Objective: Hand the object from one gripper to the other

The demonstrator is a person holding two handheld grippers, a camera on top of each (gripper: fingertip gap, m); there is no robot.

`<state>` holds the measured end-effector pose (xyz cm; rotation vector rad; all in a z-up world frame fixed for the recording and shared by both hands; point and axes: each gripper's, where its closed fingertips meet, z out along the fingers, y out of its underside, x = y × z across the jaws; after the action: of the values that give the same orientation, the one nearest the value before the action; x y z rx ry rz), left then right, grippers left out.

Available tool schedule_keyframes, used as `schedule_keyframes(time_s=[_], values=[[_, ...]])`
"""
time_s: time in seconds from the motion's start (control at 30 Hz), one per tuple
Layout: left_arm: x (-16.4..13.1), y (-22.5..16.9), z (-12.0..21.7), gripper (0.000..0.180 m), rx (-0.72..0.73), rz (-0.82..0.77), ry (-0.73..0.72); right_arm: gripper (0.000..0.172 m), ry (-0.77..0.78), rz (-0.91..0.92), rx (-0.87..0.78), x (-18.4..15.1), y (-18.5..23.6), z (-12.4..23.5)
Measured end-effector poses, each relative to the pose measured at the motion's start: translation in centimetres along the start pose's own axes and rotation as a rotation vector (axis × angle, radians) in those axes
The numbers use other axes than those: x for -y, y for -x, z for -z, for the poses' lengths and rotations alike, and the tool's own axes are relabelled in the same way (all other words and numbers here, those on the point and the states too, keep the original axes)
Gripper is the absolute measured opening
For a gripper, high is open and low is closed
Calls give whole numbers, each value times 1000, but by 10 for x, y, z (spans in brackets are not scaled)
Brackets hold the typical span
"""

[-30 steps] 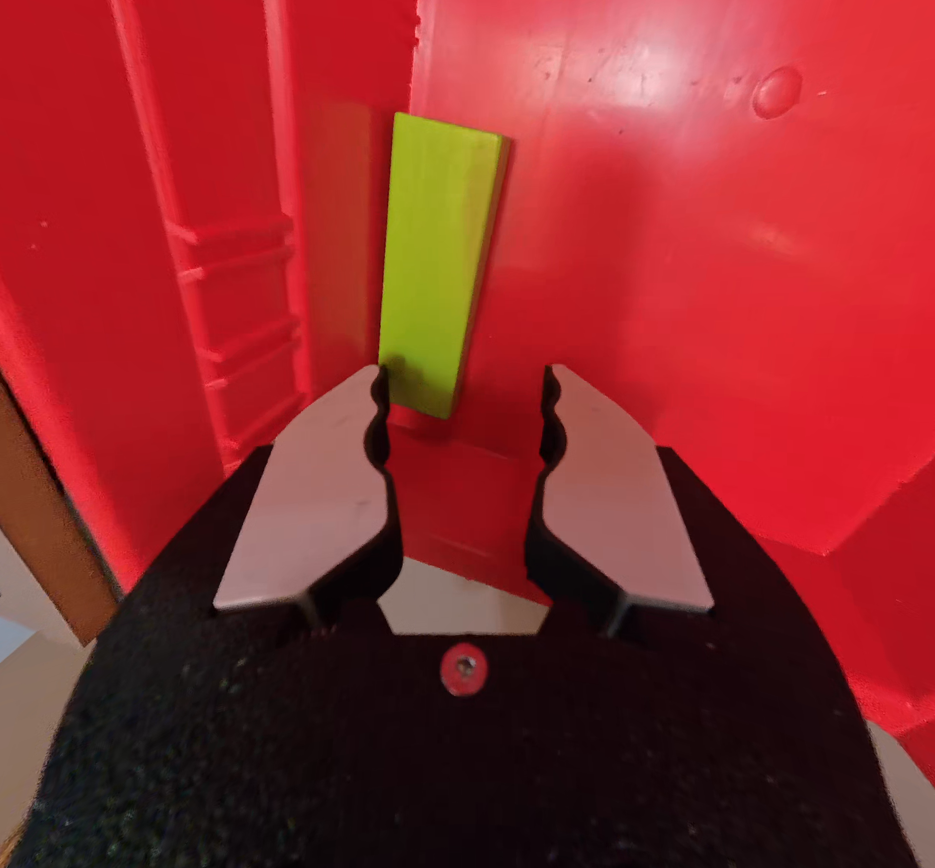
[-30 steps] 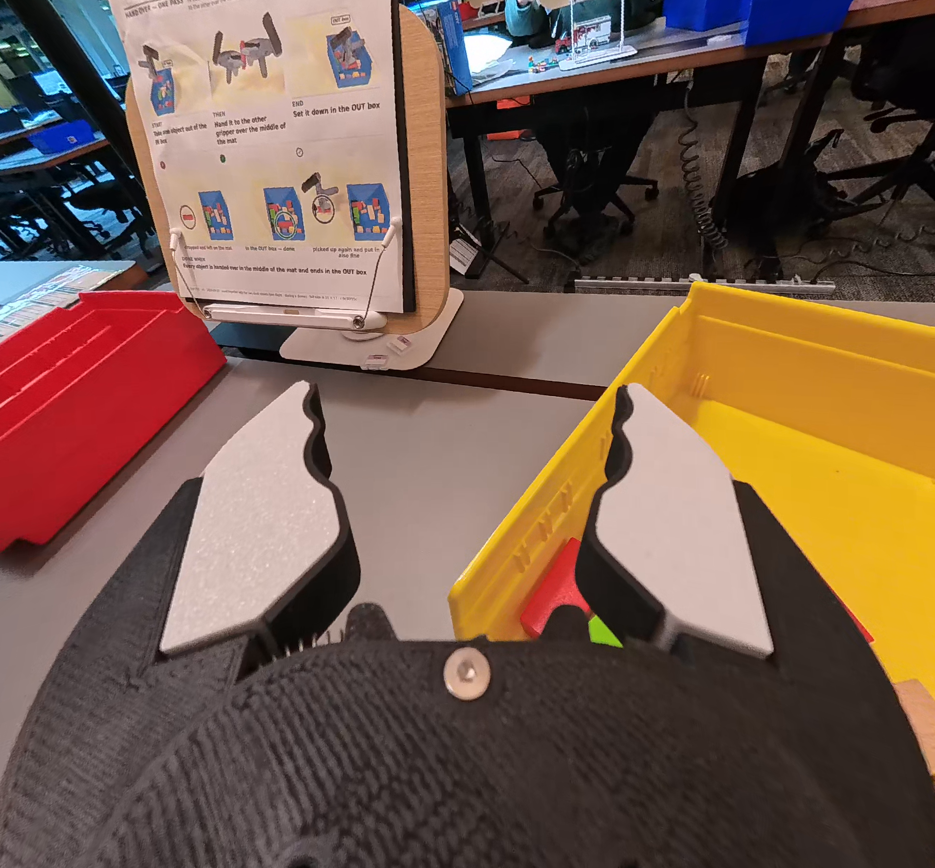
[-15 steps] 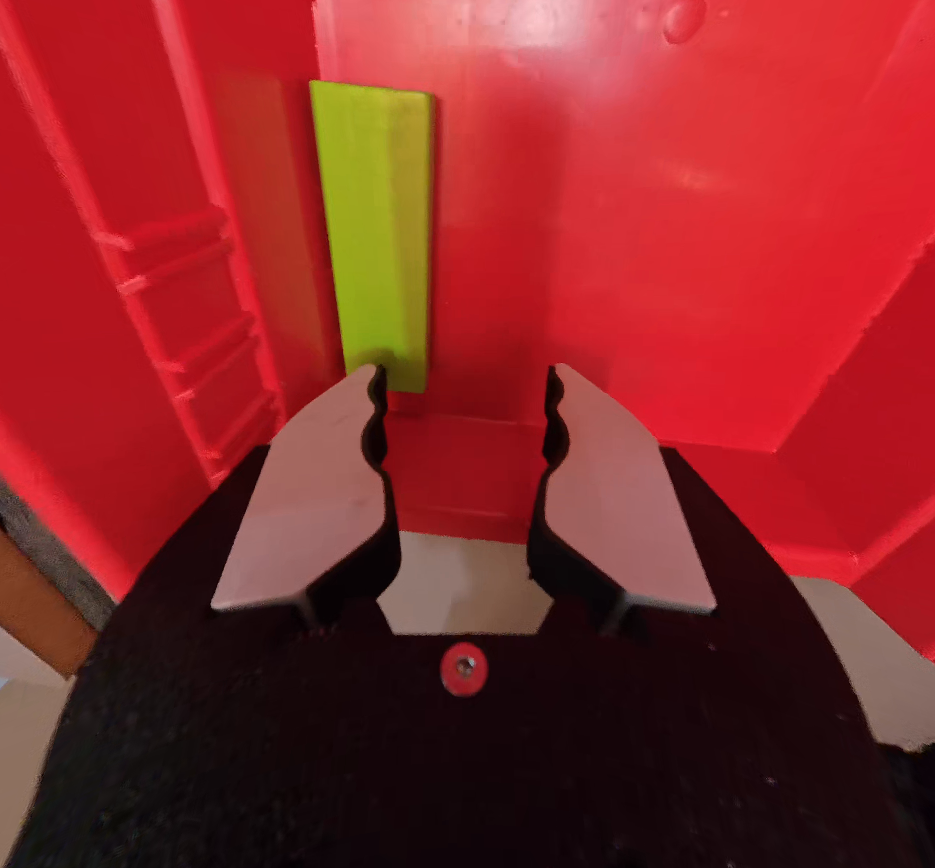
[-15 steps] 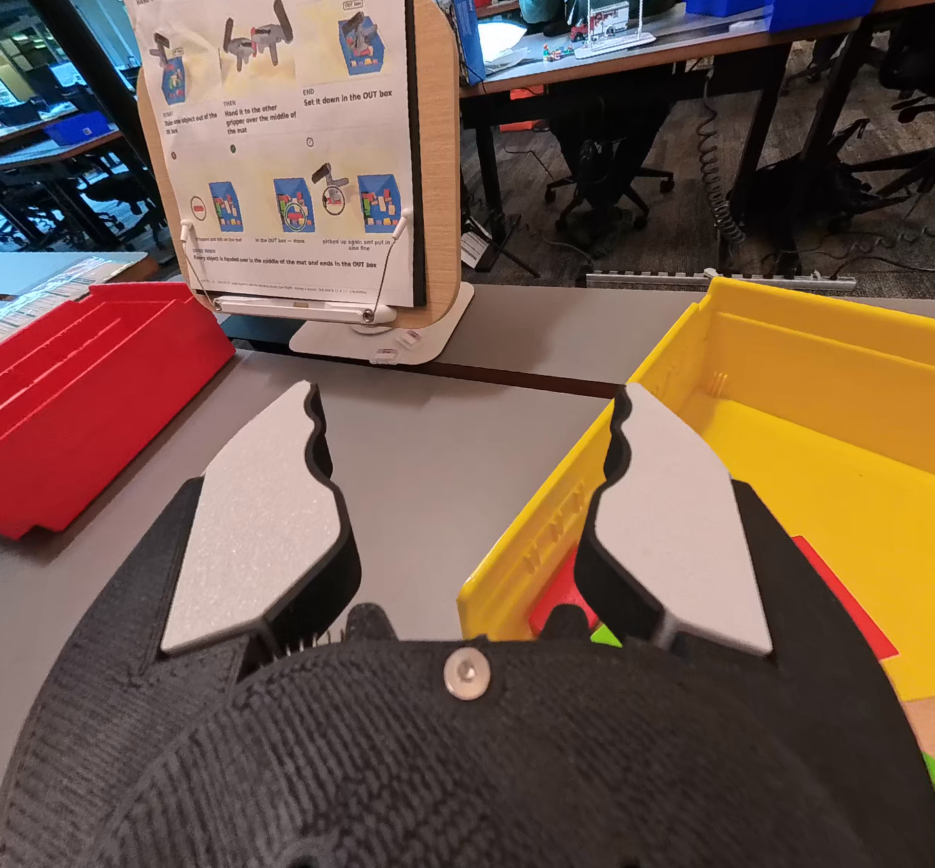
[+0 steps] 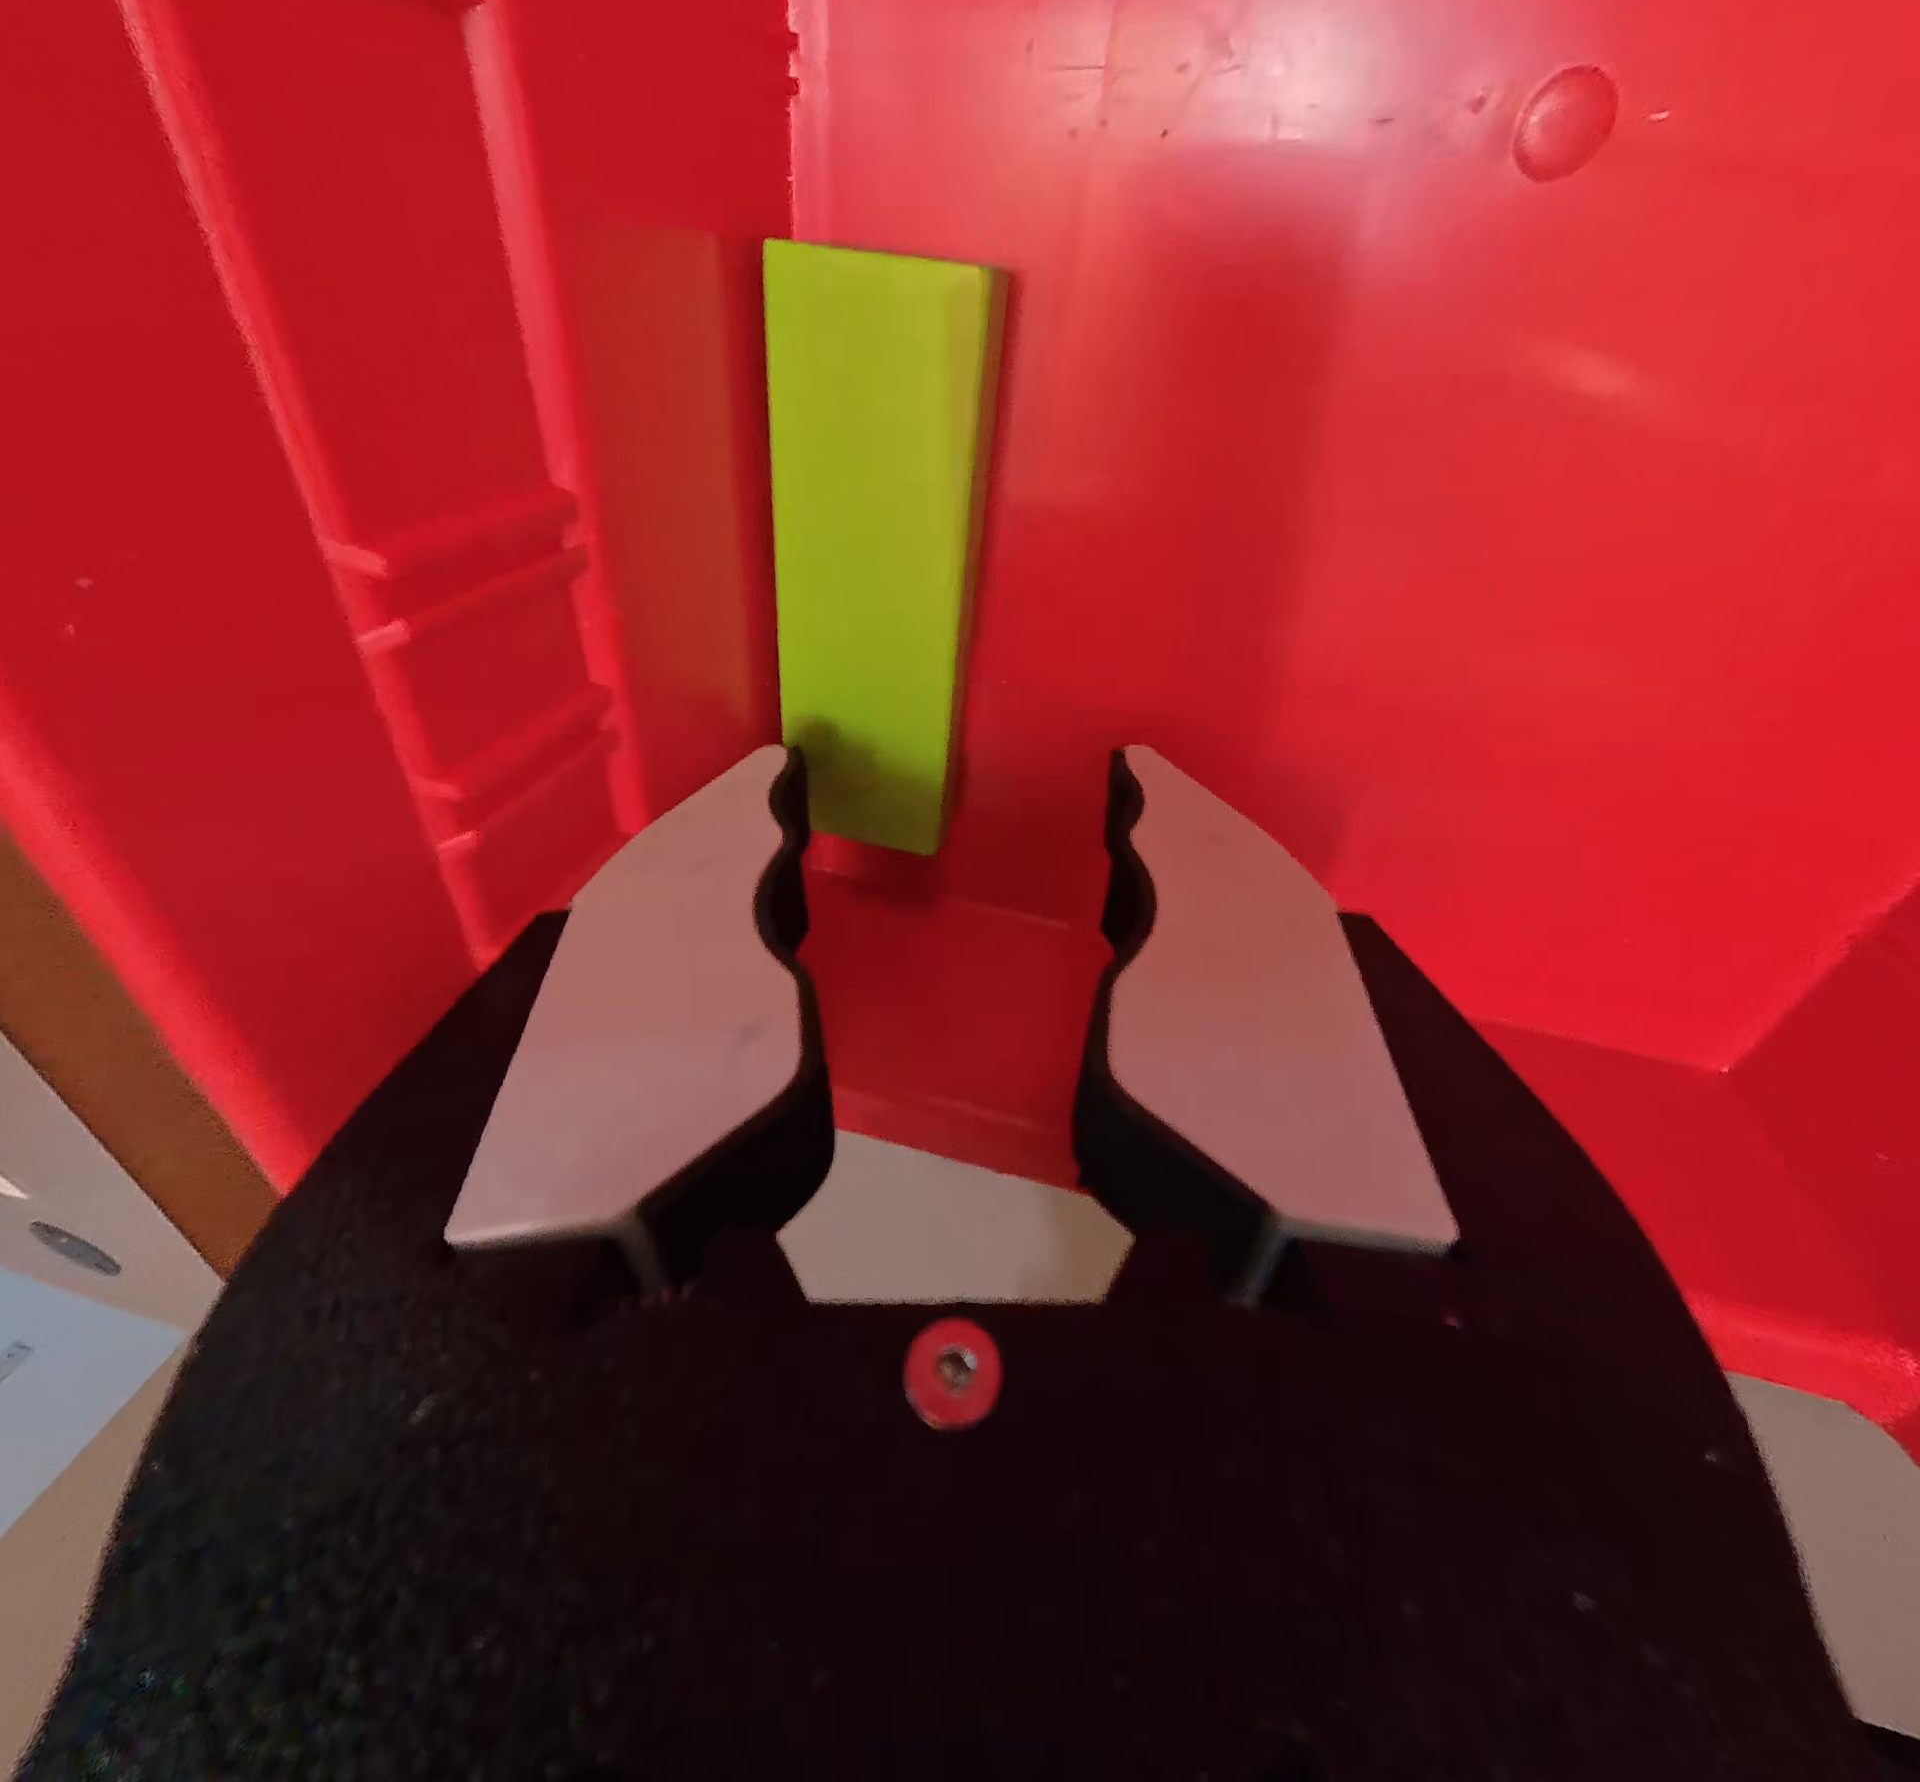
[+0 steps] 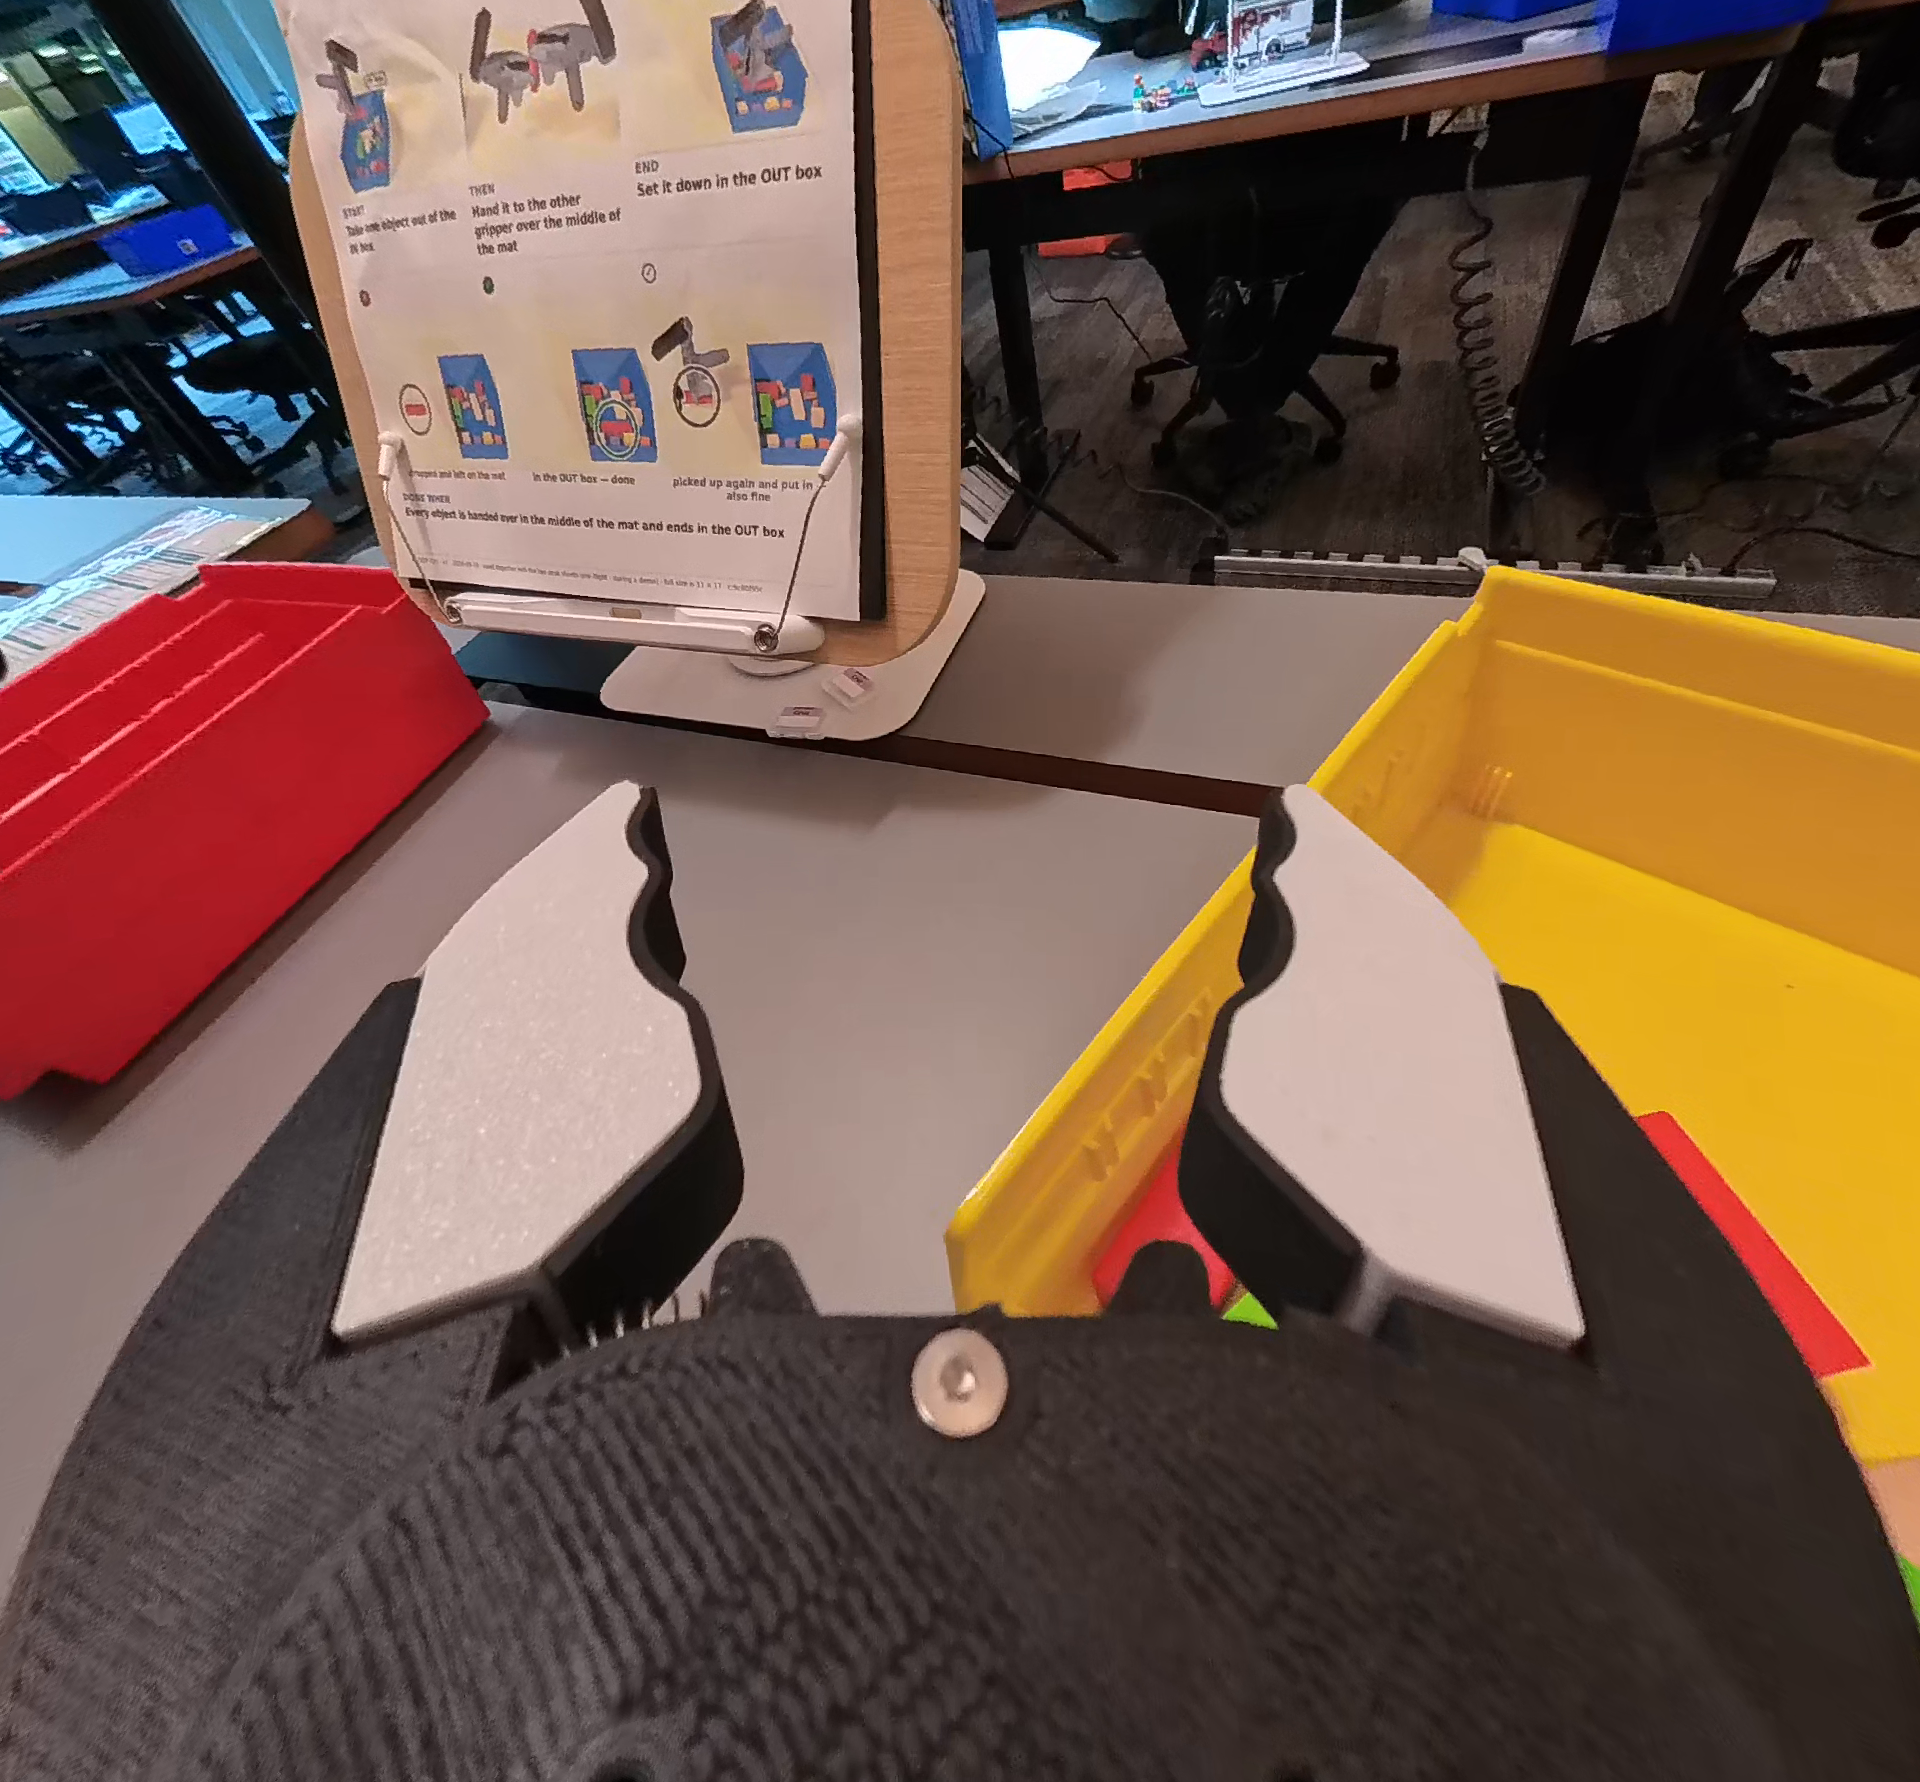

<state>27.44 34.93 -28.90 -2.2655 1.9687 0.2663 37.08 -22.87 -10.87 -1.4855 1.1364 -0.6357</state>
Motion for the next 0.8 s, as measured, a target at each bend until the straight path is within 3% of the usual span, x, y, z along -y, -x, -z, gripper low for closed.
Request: schedule_keyframes(time_s=[0.27, 0.47, 0.8], values=[[-6, -7, 6, 54, -106, 19, 11, 107, -4, -8, 6, 0, 0, 0], [2, 10, 4, 49, 67, 26, -43, 107, 2, -5, 4, -1, 0, 1], [3, 5, -2, 59, 13, -50, -9, 107, 6, -3, 19, -2, 3, -1]])
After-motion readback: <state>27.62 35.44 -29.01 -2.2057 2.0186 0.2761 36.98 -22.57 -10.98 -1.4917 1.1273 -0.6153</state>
